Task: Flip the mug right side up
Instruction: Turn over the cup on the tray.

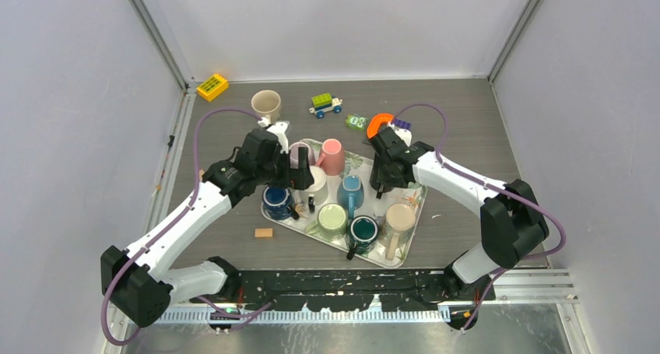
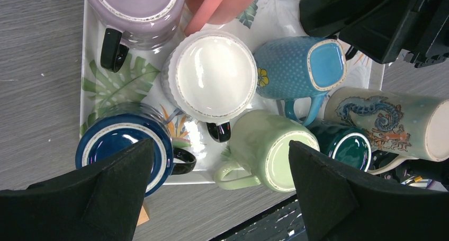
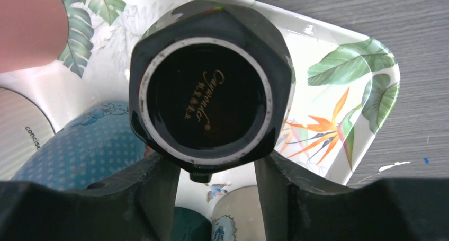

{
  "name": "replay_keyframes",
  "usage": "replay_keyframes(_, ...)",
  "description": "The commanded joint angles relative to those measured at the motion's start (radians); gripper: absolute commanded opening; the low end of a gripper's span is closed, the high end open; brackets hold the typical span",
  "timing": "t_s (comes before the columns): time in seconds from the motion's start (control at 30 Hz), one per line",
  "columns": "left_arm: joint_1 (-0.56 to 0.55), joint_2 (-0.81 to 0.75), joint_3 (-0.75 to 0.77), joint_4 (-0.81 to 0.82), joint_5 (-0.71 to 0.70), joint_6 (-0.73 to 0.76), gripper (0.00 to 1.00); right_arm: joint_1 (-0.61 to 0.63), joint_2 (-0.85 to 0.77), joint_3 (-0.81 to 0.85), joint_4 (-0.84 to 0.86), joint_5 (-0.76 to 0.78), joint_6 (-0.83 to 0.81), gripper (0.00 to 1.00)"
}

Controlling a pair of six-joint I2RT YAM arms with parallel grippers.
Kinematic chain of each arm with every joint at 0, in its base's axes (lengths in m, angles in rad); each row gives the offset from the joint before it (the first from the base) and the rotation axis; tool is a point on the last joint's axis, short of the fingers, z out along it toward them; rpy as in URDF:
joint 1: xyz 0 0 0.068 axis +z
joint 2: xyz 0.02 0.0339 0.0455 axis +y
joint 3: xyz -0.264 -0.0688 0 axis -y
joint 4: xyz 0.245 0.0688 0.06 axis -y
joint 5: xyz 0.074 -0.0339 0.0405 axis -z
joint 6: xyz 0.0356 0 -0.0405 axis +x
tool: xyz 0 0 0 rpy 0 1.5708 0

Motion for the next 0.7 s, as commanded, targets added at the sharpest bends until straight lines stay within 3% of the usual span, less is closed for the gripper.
replay_keyframes(0.0,0.003,-0.018,-0.001,0.023,0.017,0.001,1.0,-0.006,0.014,0.021,0.001,0.073,0.083,0.59)
replay_keyframes(0.23,0.003,-0.013,0.001,0.015,-0.009,-0.015,1.0,-0.003,0.047,0.05,-0.014,0.066,0.249,0.62)
replay_keyframes(0.4,0.003,-0.012,0.004,0.003,-0.026,-0.021,1.0,-0.003,0.051,0.056,-0.043,0.108,0.333,0.49)
replay_keyframes(0.67,0.003,-0.016,0.0,0.0,-0.024,-0.022,1.0,-0.003,0.015,0.006,-0.021,0.144,0.375,0.43)
